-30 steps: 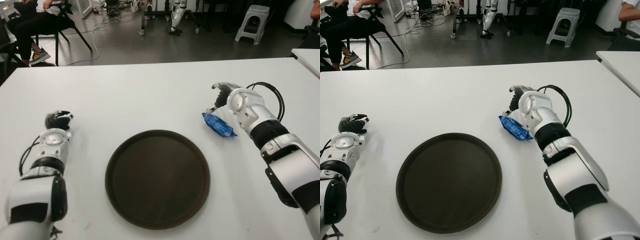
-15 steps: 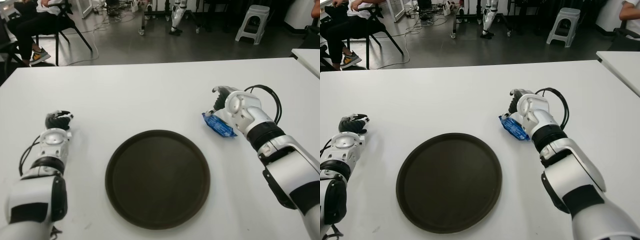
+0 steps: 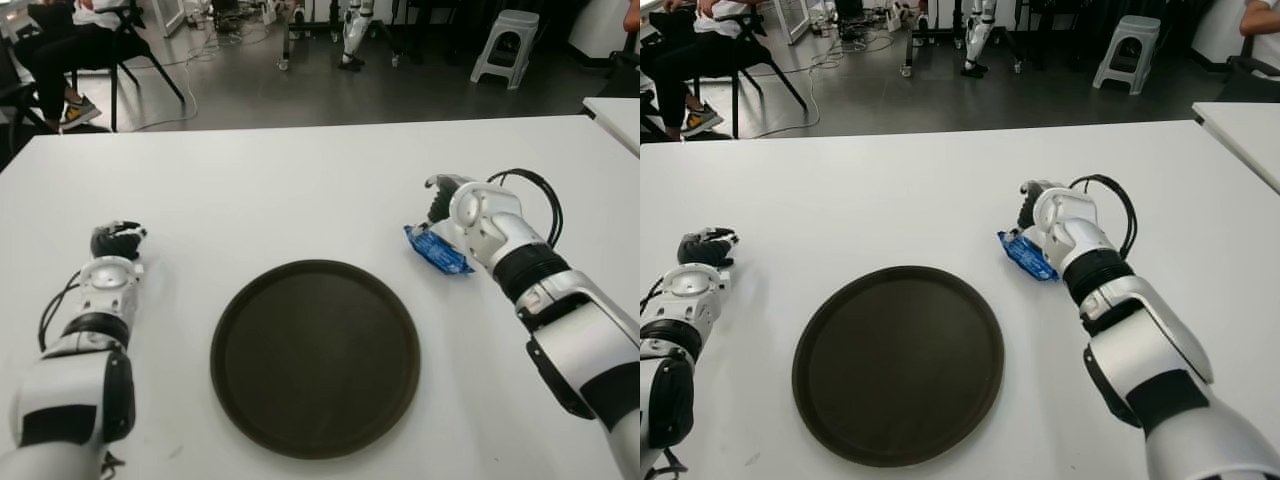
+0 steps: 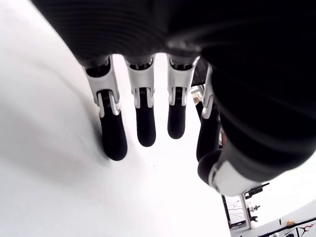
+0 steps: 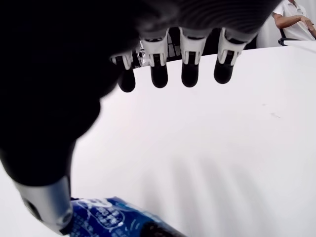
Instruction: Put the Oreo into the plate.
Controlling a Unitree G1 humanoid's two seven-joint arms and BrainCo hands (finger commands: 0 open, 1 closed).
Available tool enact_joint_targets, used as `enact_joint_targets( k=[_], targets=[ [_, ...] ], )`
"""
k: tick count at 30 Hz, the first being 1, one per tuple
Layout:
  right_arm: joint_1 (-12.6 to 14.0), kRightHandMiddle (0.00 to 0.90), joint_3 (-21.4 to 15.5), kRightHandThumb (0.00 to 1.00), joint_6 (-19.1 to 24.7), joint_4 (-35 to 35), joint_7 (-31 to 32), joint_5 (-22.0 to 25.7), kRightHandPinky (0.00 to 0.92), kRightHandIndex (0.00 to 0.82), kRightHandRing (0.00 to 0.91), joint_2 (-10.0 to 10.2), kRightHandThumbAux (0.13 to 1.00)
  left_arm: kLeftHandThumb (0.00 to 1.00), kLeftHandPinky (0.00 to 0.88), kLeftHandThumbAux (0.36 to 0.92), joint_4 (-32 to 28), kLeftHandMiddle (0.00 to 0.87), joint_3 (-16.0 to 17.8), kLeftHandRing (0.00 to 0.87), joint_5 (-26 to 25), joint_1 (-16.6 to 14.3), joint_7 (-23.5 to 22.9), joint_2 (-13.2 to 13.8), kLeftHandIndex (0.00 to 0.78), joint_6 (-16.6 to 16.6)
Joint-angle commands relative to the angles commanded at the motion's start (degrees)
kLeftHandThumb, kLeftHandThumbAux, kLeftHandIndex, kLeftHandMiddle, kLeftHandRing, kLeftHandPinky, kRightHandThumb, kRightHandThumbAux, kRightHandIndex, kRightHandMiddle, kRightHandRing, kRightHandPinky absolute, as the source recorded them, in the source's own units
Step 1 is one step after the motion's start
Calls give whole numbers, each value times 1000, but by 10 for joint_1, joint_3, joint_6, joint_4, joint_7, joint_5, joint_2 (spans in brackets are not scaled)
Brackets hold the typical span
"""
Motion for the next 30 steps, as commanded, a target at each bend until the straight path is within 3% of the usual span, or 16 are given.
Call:
enact_joint_targets(
  k=[8, 15, 25, 30],
  targets=[
    [24, 112, 13, 0, 31, -115, 59, -25, 0, 53, 72, -38, 783, 681, 176, 725, 0, 180, 2, 181, -1, 0, 1, -2, 398, -2],
    [37, 112, 26, 0, 42, -165, 81, -50, 0, 62, 78, -58, 776, 677, 167, 726, 0, 167, -1, 172, 2, -1, 3, -2, 398, -2],
    [58, 131, 28, 0, 76, -243, 114, -84, 0, 78, 106, -81, 755, 677, 219, 725, 2, 169, -12, 191, 11, -3, 7, 0, 398, 4],
    [76, 153, 28, 0, 78, -289, 127, -101, 51, 89, 140, -96, 770, 678, 207, 725, 2, 168, -13, 190, 10, -3, 4, 0, 398, 3]
  ],
)
